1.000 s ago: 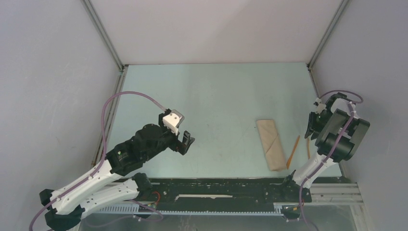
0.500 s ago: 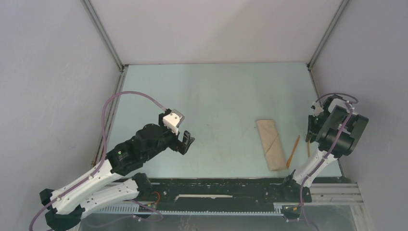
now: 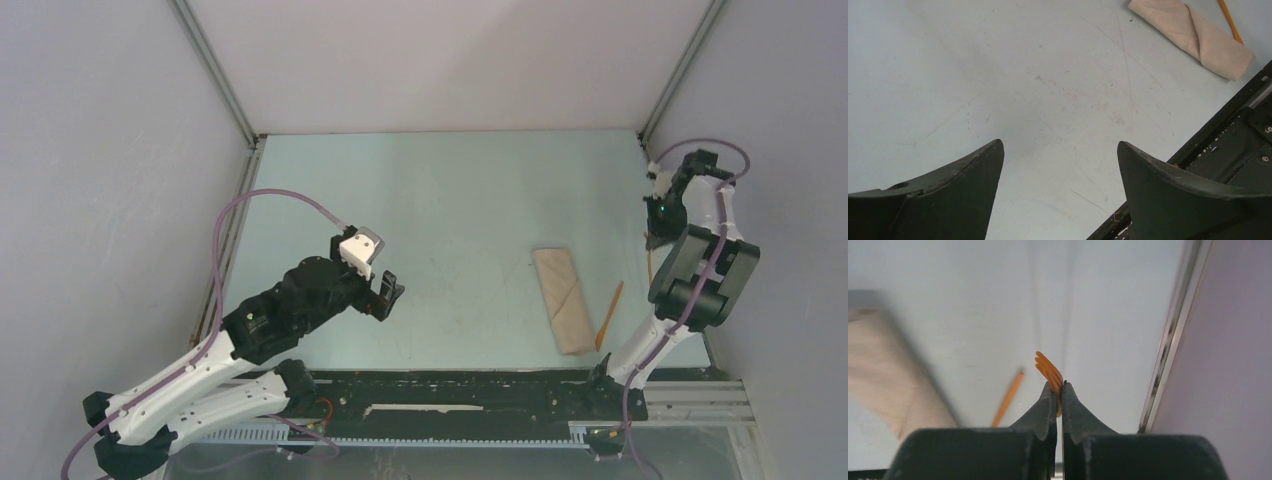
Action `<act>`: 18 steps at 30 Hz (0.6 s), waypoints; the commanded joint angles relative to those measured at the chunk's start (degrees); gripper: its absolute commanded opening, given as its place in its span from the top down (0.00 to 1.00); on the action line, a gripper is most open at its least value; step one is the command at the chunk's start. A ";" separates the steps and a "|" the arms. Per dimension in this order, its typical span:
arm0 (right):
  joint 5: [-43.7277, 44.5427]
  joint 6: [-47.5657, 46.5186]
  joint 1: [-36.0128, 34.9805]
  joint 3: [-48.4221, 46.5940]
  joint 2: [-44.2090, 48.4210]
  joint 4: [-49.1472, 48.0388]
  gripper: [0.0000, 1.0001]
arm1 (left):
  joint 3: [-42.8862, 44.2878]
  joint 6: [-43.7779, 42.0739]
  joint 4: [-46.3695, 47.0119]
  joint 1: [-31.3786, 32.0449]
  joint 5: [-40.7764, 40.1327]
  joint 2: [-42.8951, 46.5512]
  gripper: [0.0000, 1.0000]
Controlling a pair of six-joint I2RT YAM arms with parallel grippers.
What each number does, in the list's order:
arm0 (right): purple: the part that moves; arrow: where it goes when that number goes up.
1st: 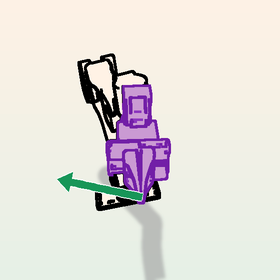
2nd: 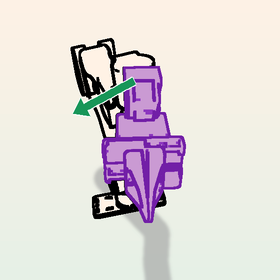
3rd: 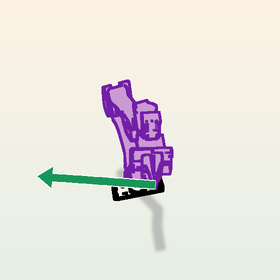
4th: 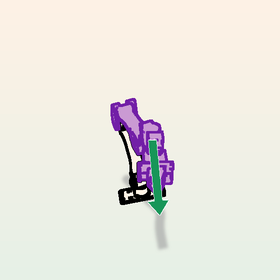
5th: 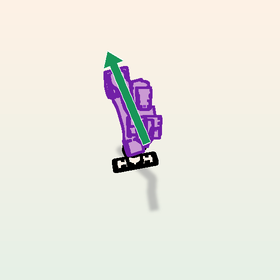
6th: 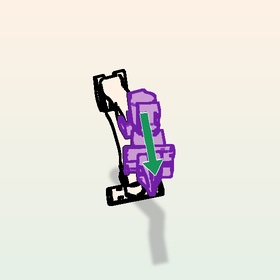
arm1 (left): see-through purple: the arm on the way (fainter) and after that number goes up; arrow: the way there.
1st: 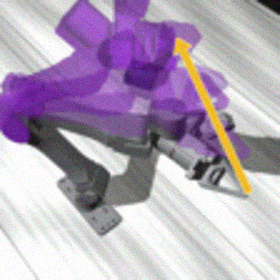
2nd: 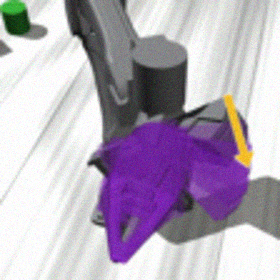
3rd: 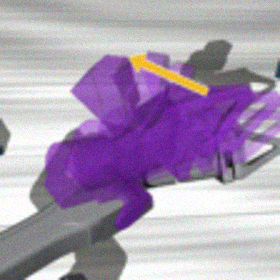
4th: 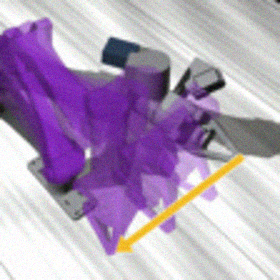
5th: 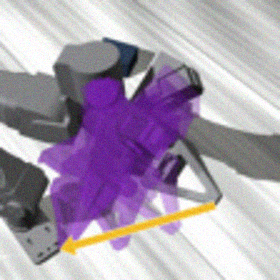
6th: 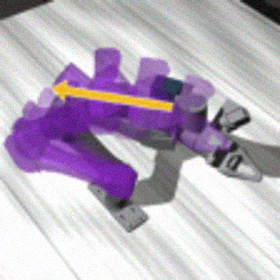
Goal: Fold the napkin into a case and place the utensils inside
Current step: Pick up the fork from the corner of the board, then insert the fork into the folded napkin.
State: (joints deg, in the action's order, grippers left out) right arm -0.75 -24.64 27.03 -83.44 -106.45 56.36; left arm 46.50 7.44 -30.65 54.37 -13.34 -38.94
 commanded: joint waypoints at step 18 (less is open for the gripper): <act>-70.89 -30.37 -3.15 -23.32 -22.77 26.98 1.00 | -0.01 -0.59 1.05 -0.40 0.97 -2.31 0.10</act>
State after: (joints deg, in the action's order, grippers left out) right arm -64.01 -49.95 24.56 -108.09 -127.17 77.36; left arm 46.50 7.46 -30.68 54.33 -12.82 -40.82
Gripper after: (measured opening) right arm 0.018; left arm 0.898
